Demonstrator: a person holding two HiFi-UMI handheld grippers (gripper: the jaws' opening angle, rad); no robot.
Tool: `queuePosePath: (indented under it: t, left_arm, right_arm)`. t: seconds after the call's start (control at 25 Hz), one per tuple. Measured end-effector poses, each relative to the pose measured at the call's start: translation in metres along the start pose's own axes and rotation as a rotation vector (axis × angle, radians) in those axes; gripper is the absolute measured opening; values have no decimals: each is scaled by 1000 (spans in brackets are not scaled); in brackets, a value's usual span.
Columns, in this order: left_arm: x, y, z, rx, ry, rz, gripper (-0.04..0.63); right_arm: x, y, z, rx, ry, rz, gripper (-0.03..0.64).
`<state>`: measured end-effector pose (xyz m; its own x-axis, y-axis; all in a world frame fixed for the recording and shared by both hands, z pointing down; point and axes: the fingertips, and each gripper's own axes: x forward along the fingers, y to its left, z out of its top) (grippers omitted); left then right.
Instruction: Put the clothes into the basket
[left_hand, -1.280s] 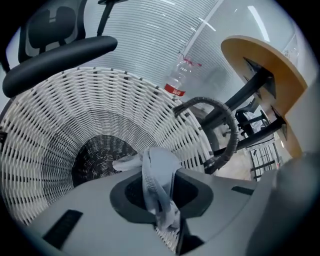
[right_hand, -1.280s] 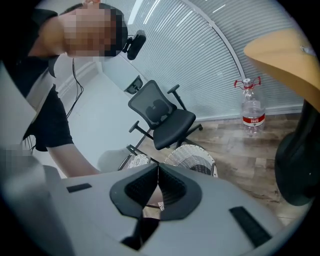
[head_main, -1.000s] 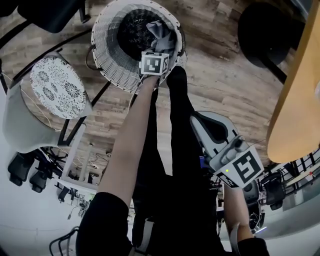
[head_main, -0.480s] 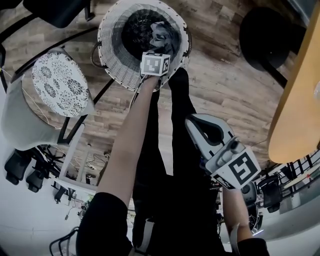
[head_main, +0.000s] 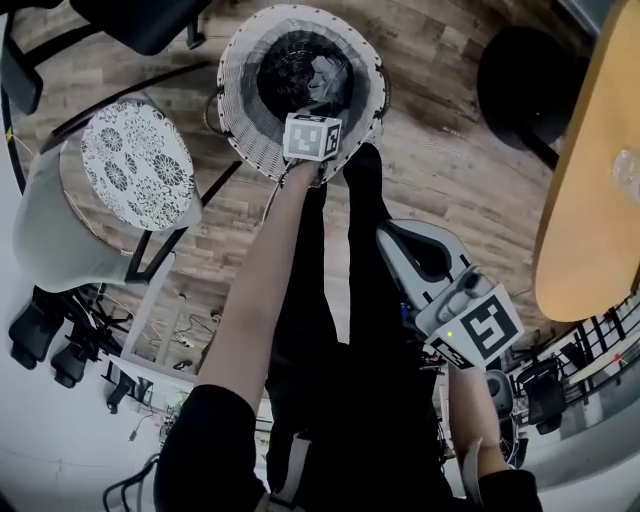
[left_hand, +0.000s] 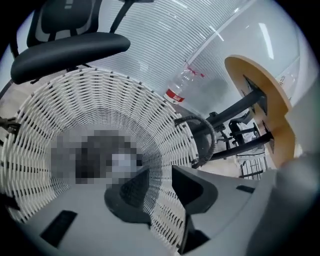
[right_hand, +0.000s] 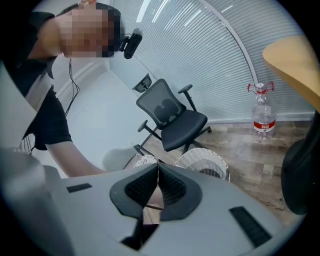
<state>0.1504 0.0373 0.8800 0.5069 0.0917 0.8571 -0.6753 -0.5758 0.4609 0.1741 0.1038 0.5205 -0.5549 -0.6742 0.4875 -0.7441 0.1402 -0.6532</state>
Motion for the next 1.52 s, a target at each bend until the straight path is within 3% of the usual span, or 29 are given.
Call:
queuePosePath:
  t: [0.36, 0.6, 1.04, 1.32, 1.52]
  left_arm:
    - [-93, -28, 21, 144, -40, -23, 146]
    - [-155, -44, 43, 152, -141, 8, 72]
    - [-279, -89, 57, 181, -285, -7, 34]
    - [-360, -111, 72, 187, -442, -13, 12]
    - [-417, -123, 72, 267, -533, 28, 12]
  right_arm:
    - [-16, 27, 45, -84, -35, -14, 17]
    - [-23, 54, 72, -140, -54, 5, 17]
    - [-39, 99, 107, -242, -83, 21, 17]
    - [-43, 124, 125, -304, -115, 9, 17]
    - [-42, 145, 129, -328, -119, 27, 17]
